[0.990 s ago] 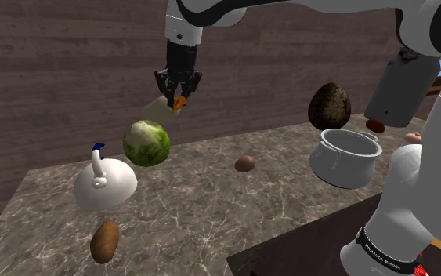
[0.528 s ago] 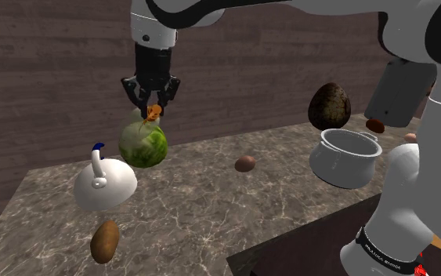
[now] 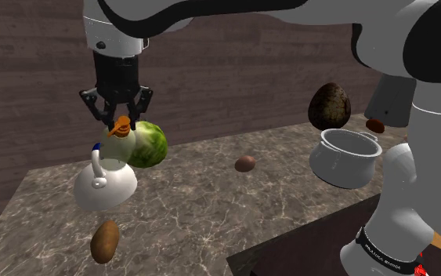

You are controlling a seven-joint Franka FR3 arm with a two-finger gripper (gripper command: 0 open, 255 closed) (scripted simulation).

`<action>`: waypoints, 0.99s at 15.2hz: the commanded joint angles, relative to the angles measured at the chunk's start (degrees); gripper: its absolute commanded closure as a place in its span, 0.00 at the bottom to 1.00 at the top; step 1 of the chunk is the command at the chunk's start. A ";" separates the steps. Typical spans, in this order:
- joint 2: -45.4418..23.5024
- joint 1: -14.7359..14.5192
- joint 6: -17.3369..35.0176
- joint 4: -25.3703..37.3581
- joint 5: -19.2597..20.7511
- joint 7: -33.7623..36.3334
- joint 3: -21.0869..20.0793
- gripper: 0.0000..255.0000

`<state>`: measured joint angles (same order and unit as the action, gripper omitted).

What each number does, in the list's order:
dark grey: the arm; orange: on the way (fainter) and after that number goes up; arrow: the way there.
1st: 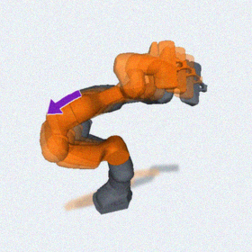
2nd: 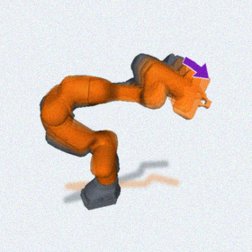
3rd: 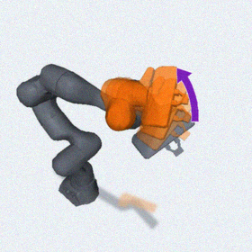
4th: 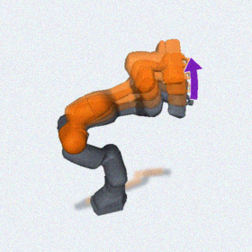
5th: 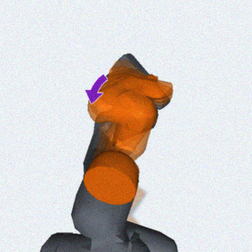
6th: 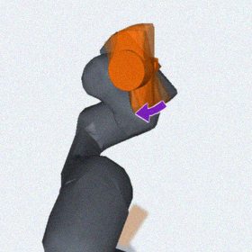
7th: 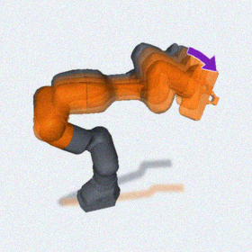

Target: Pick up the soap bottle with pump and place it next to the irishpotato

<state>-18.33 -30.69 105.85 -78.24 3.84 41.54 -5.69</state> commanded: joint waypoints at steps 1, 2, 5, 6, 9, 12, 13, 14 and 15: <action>0.09 -0.13 1.66 -1.69 0.09 0.36 -0.04 1.00; 0.16 -0.11 2.46 -2.57 0.10 0.39 -0.03 1.00; 0.28 -0.05 4.82 -5.05 0.12 0.48 -0.01 1.00; 0.29 -0.04 5.60 -5.83 0.14 0.52 0.00 1.00; 0.23 0.00 7.88 -8.05 0.19 0.62 0.02 1.00; 0.05 0.04 10.10 -10.10 0.26 0.73 0.05 1.00; -0.04 0.05 10.83 -10.74 0.29 0.77 0.05 1.00; -0.14 0.06 11.56 -11.37 0.32 0.81 0.06 1.00; -0.26 0.07 12.28 -11.98 0.36 0.85 0.06 1.00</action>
<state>-17.09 -30.72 117.29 -89.95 4.09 42.45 -5.77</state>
